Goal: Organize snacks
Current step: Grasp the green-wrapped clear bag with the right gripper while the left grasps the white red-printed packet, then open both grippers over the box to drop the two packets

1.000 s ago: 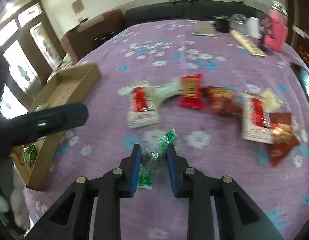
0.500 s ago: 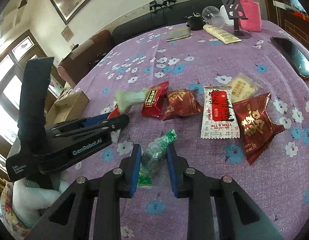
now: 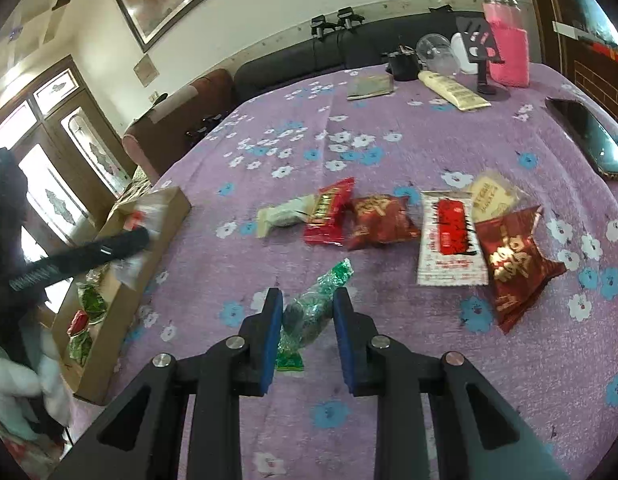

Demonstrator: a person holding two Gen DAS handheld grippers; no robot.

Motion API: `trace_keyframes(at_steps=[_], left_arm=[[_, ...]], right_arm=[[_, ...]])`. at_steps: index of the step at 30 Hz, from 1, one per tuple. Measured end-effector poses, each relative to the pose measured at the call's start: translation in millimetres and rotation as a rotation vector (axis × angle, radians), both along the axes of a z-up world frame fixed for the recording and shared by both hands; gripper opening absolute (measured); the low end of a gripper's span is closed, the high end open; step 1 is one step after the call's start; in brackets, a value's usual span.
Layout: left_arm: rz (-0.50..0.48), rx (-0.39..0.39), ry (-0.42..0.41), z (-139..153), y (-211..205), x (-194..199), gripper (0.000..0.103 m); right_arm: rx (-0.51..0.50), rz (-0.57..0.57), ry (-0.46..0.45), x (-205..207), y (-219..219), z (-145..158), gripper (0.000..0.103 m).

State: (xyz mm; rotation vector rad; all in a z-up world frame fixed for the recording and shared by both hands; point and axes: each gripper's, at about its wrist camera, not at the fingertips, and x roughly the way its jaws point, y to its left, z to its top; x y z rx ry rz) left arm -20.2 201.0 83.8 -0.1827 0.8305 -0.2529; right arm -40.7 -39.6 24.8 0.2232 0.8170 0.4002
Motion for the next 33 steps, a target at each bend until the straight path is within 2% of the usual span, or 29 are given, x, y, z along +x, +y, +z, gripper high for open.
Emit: trace_keyframes(at_steps=[5,11,18,23,28,30,31,32,33], left_arm=[[0.112,0.044,-0.018,15.6,71.2,-6.2,0.028],[0.176,0.067,0.021,2.3,122.3,3.5,0.028],[0.222,0.040,0.073,-20.1,154.8,18.8,0.028],[0.243,0.029,0.116,-34.0,166.0,24.6,0.028],[0.240,-0.007,0.122,-36.0,172.1,24.4,0.031],[0.235,-0.038,0.105,-32.3,174.4,21.5,0.043],[0.238,-0.055,0.094,-29.2,175.2,18.7,0.056],[0.239,-0.070,0.078,-24.9,175.4,14.7,0.063],[0.235,-0.083,0.060,-20.2,174.6,10.7,0.065]], right_arm=[[0.005,0.126,-0.015,-4.2,49.3,28.5,0.025],[0.001,0.296,-0.017,1.0,139.2,53.0,0.025],[-0.083,0.399,0.023,7.4,225.0,35.0,0.025],[-0.133,0.414,0.057,17.3,255.8,16.5,0.025],[-0.148,0.411,0.058,19.8,265.8,7.1,0.026],[-0.123,0.395,0.060,19.7,260.5,7.8,0.026],[-0.105,0.394,0.063,19.0,256.3,9.9,0.026],[-0.098,0.390,0.060,18.5,253.1,12.3,0.027],[-0.091,0.381,0.048,16.4,247.3,16.9,0.028]])
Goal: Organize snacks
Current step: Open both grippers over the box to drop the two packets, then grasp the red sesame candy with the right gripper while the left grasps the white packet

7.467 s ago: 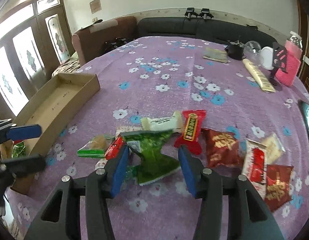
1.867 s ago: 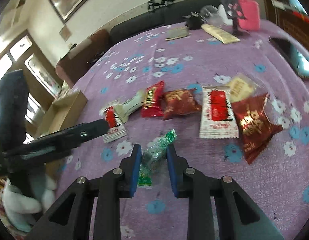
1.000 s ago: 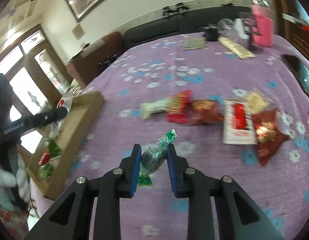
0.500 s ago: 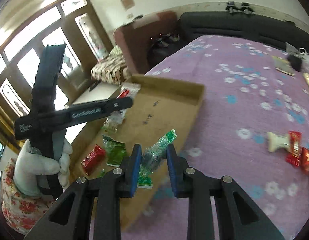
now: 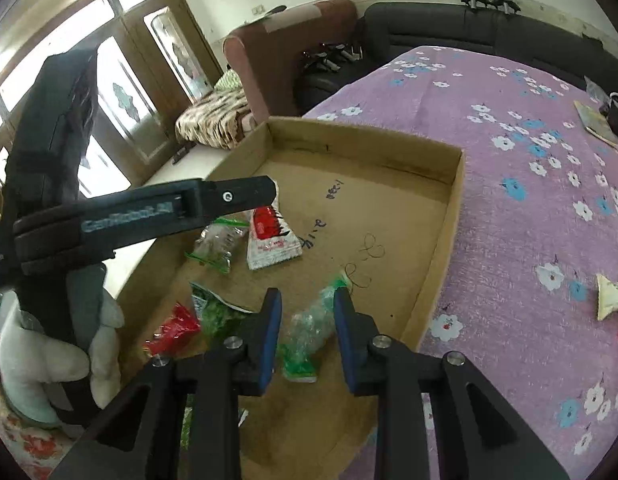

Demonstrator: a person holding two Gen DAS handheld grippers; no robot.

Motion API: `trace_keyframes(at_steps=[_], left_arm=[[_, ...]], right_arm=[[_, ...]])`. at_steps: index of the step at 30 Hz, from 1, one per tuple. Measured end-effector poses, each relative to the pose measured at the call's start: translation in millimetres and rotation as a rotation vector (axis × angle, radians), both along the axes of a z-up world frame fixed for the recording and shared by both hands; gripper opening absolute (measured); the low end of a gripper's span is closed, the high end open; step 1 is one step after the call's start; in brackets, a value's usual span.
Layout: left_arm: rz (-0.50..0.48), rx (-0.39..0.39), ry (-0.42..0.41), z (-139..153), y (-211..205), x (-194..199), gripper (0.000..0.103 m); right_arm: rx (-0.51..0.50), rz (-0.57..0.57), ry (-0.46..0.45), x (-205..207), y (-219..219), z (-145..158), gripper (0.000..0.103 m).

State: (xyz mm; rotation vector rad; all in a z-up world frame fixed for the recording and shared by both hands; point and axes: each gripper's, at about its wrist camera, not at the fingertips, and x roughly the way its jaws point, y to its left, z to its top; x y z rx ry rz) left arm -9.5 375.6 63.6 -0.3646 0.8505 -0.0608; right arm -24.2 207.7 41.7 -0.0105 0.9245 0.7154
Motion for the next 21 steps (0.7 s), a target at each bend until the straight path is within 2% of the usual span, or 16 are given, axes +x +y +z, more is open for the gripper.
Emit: trace_keyframes(at_steps=[3,6,8,9,11,12,14,17,20,21], left_arm=[[-0.013,-0.028,-0.039,15.7,-5.9,-11.6,0.069],[-0.032,-0.105,-0.080,37.7,-16.1,-25.8,0.083],[-0.056,-0.183,-0.147,54.9,-26.6,-37.8,0.090],[-0.085,-0.241,-0.208,64.4,-35.0,-47.2,0.091],[-0.140,-0.338,-0.278,72.8,-50.1,-58.8,0.098],[-0.168,-0.384,-0.290,73.5,-59.5,-62.6,0.098],[-0.201,-0.412,-0.254,68.9,-78.9,-64.6,0.098],[-0.245,-0.384,-0.144,46.2,-119.8,-62.1,0.098],[-0.272,-0.361,-0.080,24.2,-145.8,-61.8,0.097],[-0.273,-0.326,-0.066,17.7,-154.4,-63.1,0.097]], right_arm=[[0.038,-0.035,-0.034,-4.2,-25.6,17.0,0.033],[0.080,-0.096,-0.049,-2.0,-68.0,32.4,0.033],[0.088,-0.164,-0.070,0.2,-107.6,42.2,0.033],[0.086,-0.195,-0.077,2.8,-124.5,45.1,0.033],[0.073,-0.277,-0.089,9.3,-163.9,48.9,0.033],[0.061,-0.330,-0.095,12.0,-187.5,49.3,0.033],[0.043,-0.418,-0.090,17.4,-225.1,46.8,0.033],[0.031,-0.502,-0.049,33.1,-265.0,35.3,0.033],[0.013,-0.518,-0.029,48.6,-272.7,23.9,0.033],[0.000,-0.506,-0.028,55.1,-268.4,21.5,0.033]])
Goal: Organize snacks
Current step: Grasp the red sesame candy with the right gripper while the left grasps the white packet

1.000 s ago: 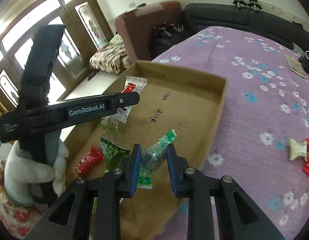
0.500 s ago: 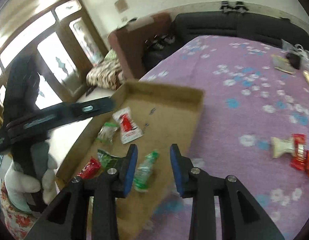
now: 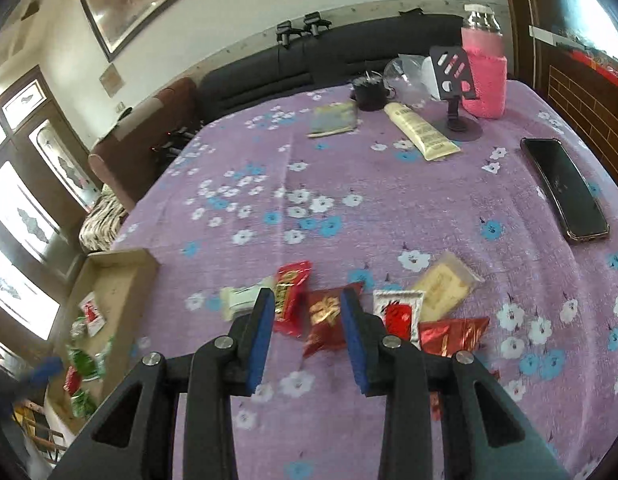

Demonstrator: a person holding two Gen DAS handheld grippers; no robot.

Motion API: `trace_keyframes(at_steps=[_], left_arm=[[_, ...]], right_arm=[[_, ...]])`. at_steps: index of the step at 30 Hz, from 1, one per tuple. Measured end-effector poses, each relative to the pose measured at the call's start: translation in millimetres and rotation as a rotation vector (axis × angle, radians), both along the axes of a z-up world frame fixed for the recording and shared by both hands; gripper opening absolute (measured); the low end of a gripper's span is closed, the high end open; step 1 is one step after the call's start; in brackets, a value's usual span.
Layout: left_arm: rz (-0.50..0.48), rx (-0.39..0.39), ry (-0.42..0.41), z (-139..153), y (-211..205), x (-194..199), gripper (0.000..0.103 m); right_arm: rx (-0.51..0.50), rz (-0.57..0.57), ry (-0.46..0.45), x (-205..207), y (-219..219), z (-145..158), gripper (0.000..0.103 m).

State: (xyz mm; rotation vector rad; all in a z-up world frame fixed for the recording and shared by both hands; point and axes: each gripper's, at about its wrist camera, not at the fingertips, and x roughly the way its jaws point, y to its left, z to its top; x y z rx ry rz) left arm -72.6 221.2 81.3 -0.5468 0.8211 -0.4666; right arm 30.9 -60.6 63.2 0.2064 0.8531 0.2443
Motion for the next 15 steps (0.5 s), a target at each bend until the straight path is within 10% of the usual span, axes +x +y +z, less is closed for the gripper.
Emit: trace_keyframes(at_steps=[15], left_arm=[[0.010,0.254,-0.078,6.3,-5.3,-15.6,0.096]], right_arm=[[-0.125,0.116,0.150,31.2,56.9,-49.4,0.017]])
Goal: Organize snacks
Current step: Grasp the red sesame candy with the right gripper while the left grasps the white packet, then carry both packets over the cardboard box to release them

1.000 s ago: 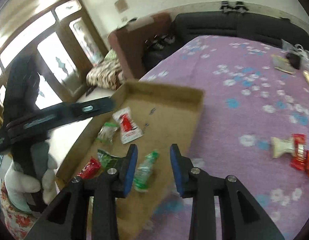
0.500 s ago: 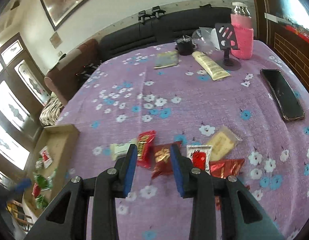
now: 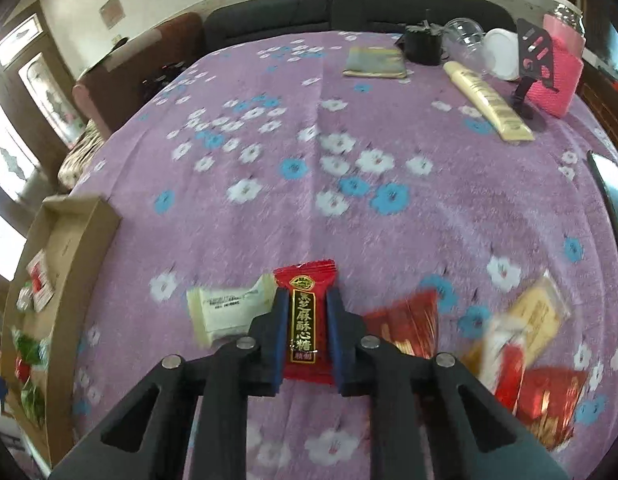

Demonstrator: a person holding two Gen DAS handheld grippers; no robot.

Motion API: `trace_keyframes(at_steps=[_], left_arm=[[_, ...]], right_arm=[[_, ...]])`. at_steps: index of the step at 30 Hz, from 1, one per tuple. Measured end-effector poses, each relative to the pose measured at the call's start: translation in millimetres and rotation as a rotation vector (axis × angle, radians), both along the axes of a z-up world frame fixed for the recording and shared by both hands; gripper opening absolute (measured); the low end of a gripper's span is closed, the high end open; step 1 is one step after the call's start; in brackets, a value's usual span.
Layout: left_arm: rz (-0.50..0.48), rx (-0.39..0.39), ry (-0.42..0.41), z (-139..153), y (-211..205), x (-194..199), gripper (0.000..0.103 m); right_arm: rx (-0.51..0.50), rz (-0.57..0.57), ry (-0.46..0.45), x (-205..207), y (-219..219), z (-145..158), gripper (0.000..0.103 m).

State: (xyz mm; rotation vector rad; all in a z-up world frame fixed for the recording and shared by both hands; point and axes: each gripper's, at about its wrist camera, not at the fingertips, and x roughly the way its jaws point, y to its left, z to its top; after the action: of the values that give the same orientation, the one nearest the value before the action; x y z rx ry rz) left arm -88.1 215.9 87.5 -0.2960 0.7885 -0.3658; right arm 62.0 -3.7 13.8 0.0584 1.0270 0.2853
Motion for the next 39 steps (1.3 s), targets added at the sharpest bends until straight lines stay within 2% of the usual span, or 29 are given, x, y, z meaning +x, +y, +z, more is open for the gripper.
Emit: trace_keyframes(at_steps=[2,6,9,11,15,19,21,22,23,24,26,32,39], left_arm=[[-0.025,0.017,0.006,-1.5,-8.4,8.6,0.095],[-0.092,0.106,0.006,-2.2,-32.9,23.0,0.090],[-0.169,0.196,0.015,-8.2,-60.1,41.9,0.080],[-0.201,0.259,0.040,-16.4,-78.5,61.6,0.074],[-0.169,0.240,0.135,-36.1,-96.9,107.2,0.073],[-0.120,0.271,0.134,-53.0,-116.4,137.7,0.073],[-0.120,0.323,0.156,-67.0,-127.9,147.3,0.073],[-0.123,0.370,0.149,-72.2,-133.6,147.4,0.071],[-0.137,0.419,0.121,-71.5,-139.6,142.4,0.058],[-0.142,0.439,0.111,-70.7,-141.0,139.5,0.054],[-0.164,0.424,0.117,-66.4,-137.1,128.4,0.043],[-0.162,0.437,0.093,-59.5,-123.6,103.9,0.040],[-0.109,0.281,0.050,-36.9,-90.6,66.3,0.040]], right_arm=[[0.023,0.027,0.016,-23.5,-3.2,-1.6,0.017],[0.019,0.071,0.012,-67.0,-13.6,-0.8,0.017],[-0.030,0.052,-0.050,-87.6,-27.4,-0.4,0.017],[0.000,0.036,-0.087,-91.2,-39.7,-2.6,0.017],[0.144,0.012,-0.087,-86.3,-61.0,-7.7,0.017],[0.195,0.008,-0.072,-84.4,-67.9,-7.8,0.017],[0.196,0.005,-0.069,-84.8,-68.5,-7.1,0.017],[0.196,0.004,-0.068,-84.4,-68.0,-7.6,0.017],[0.197,0.003,-0.067,-84.8,-68.3,-7.3,0.017],[0.198,0.001,-0.065,-85.1,-68.3,-7.2,0.017],[0.194,0.000,-0.065,-84.5,-68.4,-7.6,0.017],[0.163,0.005,-0.081,-85.7,-64.0,-7.7,0.017],[0.208,-0.030,-0.115,-87.2,-73.0,-4.7,0.017]])
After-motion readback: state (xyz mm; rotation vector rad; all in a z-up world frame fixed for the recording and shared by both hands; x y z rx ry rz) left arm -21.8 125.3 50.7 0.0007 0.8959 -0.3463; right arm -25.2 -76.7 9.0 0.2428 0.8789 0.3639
